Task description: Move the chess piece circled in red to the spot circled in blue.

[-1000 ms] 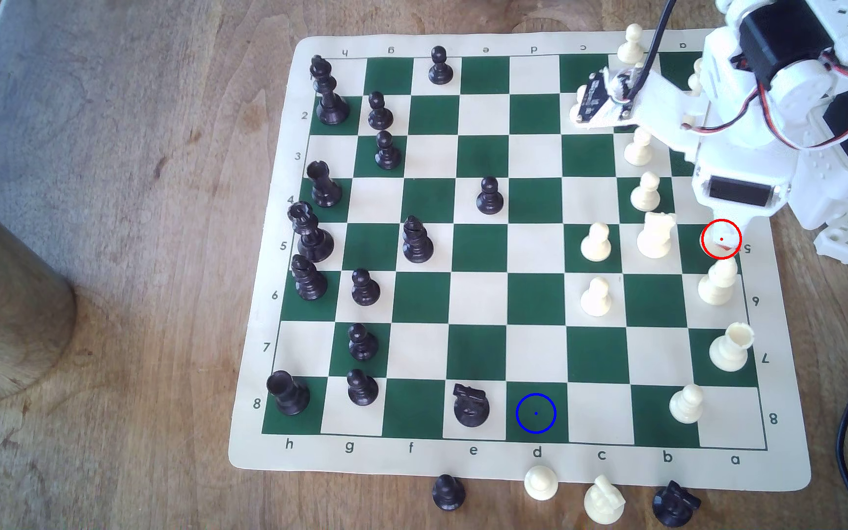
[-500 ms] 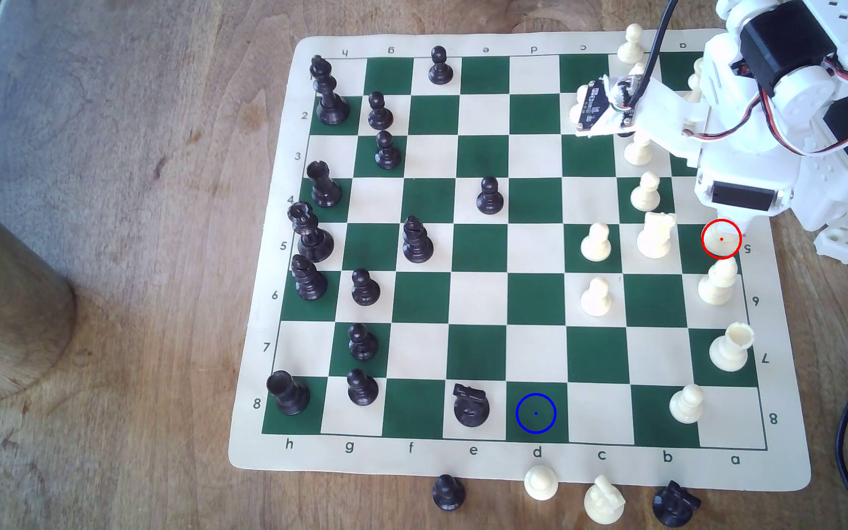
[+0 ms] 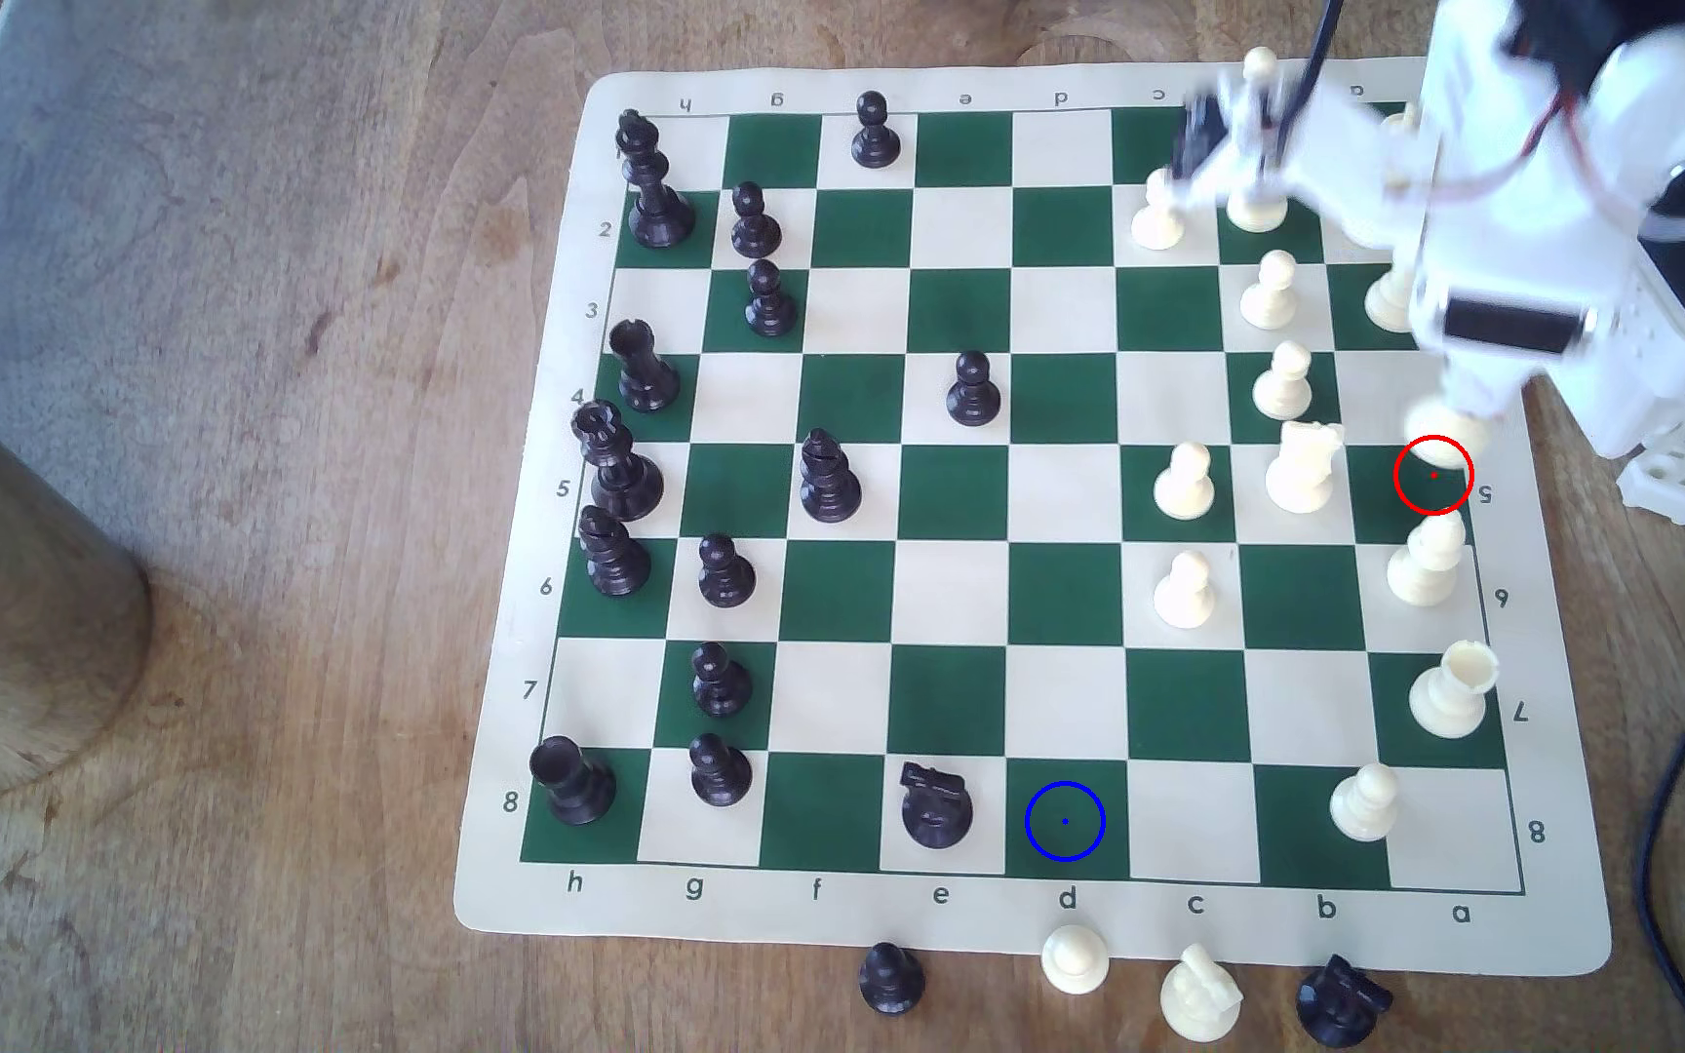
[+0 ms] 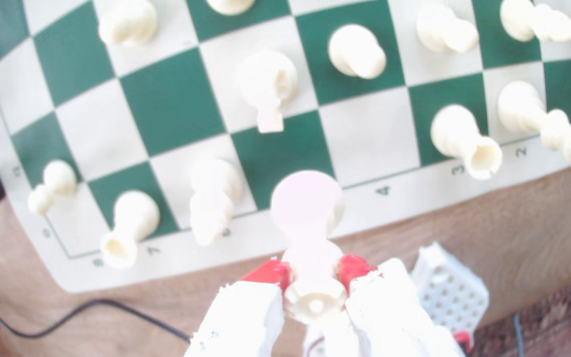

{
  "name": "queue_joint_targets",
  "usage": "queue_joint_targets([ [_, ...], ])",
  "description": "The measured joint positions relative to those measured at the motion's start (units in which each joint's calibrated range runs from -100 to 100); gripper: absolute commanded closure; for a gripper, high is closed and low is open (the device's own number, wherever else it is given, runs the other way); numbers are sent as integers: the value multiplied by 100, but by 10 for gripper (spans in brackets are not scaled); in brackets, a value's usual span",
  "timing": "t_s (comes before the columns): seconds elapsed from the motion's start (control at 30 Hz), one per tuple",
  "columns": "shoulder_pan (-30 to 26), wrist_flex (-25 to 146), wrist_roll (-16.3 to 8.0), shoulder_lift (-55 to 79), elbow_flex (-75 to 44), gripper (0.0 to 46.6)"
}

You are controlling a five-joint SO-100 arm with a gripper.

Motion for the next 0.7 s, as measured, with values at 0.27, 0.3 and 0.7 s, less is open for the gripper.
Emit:
queue_joint_targets([
  [0.27, -265, -143, 10, 536, -1780, 464],
  [0.3, -302, -175, 10, 662, -1916, 464],
  [0.7, -715, -908, -249, 1952, -2684, 464],
])
